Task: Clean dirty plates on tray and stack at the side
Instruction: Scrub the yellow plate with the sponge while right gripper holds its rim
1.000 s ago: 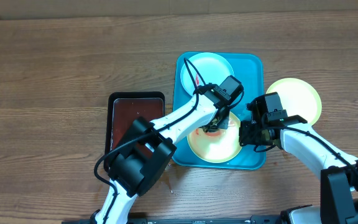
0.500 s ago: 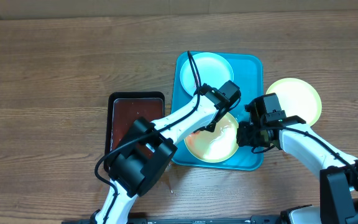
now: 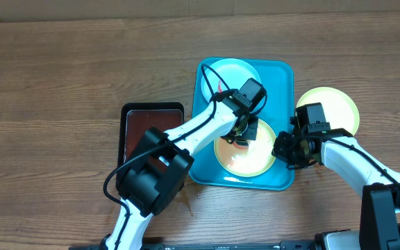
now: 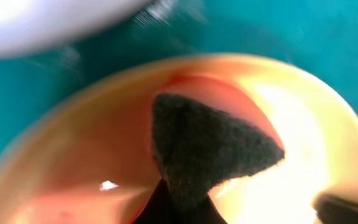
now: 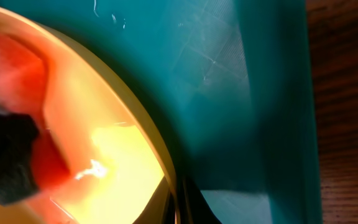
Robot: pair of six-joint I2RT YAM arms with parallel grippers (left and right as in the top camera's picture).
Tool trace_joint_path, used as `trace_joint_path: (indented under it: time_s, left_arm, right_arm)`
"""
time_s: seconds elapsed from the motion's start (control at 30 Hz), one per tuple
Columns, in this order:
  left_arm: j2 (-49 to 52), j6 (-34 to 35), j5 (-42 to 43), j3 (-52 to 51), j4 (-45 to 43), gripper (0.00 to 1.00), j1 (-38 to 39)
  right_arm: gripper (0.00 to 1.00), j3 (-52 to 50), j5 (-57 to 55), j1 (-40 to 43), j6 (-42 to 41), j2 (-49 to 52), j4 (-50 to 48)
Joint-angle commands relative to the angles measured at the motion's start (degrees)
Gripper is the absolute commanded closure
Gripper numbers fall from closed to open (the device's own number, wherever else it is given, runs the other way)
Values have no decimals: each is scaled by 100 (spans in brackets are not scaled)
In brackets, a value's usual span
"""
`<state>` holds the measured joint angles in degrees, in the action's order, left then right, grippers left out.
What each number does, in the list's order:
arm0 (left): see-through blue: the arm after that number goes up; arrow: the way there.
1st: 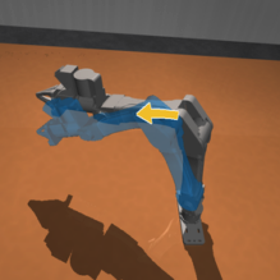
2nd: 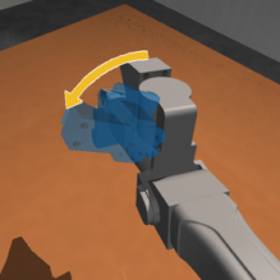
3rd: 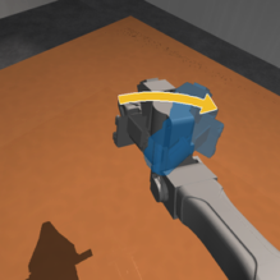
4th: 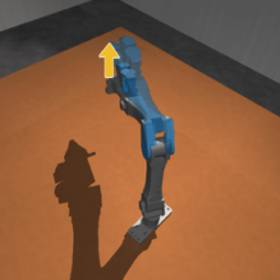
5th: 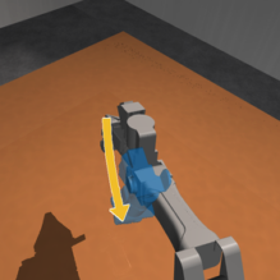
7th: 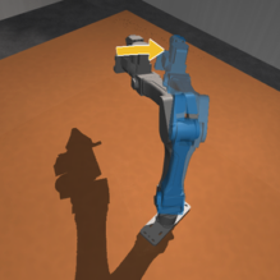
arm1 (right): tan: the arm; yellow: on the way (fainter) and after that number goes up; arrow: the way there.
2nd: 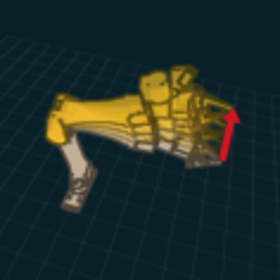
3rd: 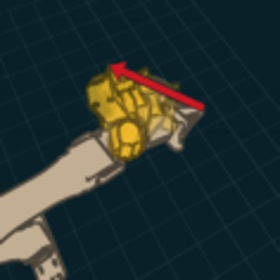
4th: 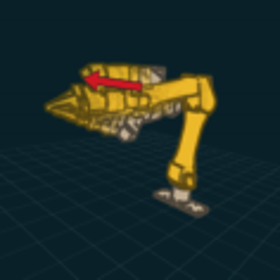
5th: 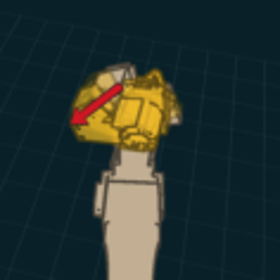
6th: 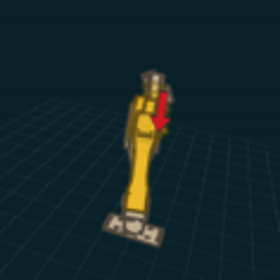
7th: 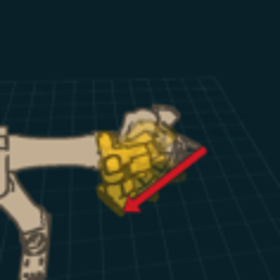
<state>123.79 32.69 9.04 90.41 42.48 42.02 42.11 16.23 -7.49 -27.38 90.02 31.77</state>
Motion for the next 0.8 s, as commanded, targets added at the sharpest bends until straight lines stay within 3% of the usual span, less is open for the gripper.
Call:
trace_joint_path:
  time_s: [0.0,0.2,0.5,0.77]
  left_arm:
    - [138,138,605,-33,120,96,66]
    - [138,22,514,-33,507,96,66]
    - [138,-120,-2649,-33,1115,96,-37]
    - [138,-463,-3257,-35,986,96,-302]
  right_arm:
    - [96,149,-240,92,-293,59,-26]
    - [96,149,-243,92,-293,59,-26]
    - [96,149,-243,92,-291,59,-68]
    - [96,149,-243,92,-291,59,-63]
